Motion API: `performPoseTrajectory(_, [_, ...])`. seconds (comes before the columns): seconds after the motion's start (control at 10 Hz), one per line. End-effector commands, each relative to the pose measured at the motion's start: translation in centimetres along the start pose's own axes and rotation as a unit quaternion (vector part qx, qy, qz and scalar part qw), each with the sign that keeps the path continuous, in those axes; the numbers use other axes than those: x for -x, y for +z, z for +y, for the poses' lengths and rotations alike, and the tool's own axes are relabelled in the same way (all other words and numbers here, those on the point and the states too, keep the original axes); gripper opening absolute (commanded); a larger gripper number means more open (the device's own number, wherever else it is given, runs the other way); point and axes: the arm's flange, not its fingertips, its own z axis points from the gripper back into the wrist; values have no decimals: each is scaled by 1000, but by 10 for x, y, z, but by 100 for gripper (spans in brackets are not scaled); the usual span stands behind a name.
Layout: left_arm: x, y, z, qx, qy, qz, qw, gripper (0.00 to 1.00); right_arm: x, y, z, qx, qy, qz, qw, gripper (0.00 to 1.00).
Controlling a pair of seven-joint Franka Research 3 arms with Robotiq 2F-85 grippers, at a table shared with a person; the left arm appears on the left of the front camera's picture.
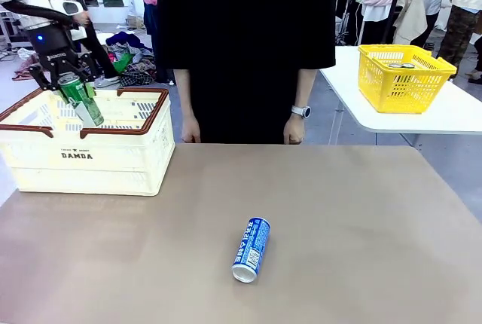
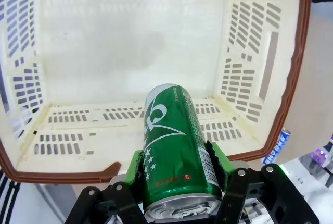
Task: Place the drinks into the Shopping basket.
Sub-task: Pick up one drink and place it into the Shopping basket.
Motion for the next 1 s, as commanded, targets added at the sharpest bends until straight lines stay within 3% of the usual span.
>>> performPoseTrajectory(0.0, [11,12,1,-11,-16,-9,1000,0,1,2,5,-2,-7,0,1000,100])
performPoseTrajectory(0.3, [3,5,0,-6,-6,-3,1000,0,1,2,5,-2,-7,0,1000,100])
performPoseTrajectory(0.4, [-19,-6,-8,-46,-46,-21,998,0,1,2,5,-2,-7,0,1000,100])
performPoseTrajectory(0.5, [-37,-19,-11,-75,-127,-27,989,0,1,2,5,-2,-7,0,1000,100])
performPoseTrajectory(0.6, [-46,-34,-10,-92,-145,-14,985,0,1,2,5,-2,-7,0,1000,100])
performPoseTrajectory(0.9, [-59,-73,-5,-107,-109,7,988,0,1,2,5,-2,-7,0,1000,100])
